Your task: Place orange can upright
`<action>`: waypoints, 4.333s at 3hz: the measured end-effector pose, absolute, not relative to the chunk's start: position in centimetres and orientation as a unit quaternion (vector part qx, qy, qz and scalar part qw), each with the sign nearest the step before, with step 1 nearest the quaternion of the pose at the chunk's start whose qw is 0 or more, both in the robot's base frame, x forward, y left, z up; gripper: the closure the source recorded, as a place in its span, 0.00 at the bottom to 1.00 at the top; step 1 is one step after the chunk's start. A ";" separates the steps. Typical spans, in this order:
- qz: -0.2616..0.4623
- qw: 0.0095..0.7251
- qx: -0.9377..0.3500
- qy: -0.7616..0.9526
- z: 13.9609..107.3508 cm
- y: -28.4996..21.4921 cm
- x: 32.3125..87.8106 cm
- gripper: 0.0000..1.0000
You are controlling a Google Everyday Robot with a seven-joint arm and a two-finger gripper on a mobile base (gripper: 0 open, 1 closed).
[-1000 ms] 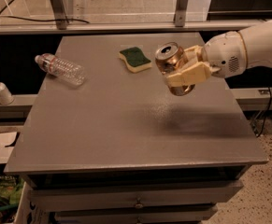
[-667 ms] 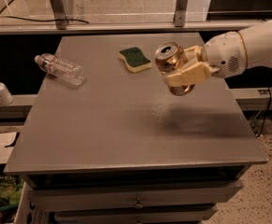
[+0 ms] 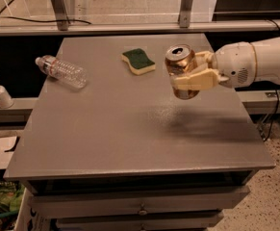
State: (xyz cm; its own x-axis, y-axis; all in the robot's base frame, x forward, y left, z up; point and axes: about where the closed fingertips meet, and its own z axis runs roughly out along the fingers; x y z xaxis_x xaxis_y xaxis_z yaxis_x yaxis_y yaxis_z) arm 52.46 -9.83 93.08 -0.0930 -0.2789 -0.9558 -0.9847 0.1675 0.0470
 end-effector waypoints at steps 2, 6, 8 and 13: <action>0.407 0.500 -0.481 0.594 90.8 -11.3 53.0 1.00; 0.435 0.510 -0.435 0.601 86.1 -11.0 53.1 0.72; 0.435 0.513 -0.414 0.613 85.3 -12.2 52.4 0.26; 0.358 0.575 -0.359 0.642 89.1 -22.4 50.7 0.00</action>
Offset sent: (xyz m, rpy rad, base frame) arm 0.0093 -0.0282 -0.0415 0.1655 -0.0971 -0.0719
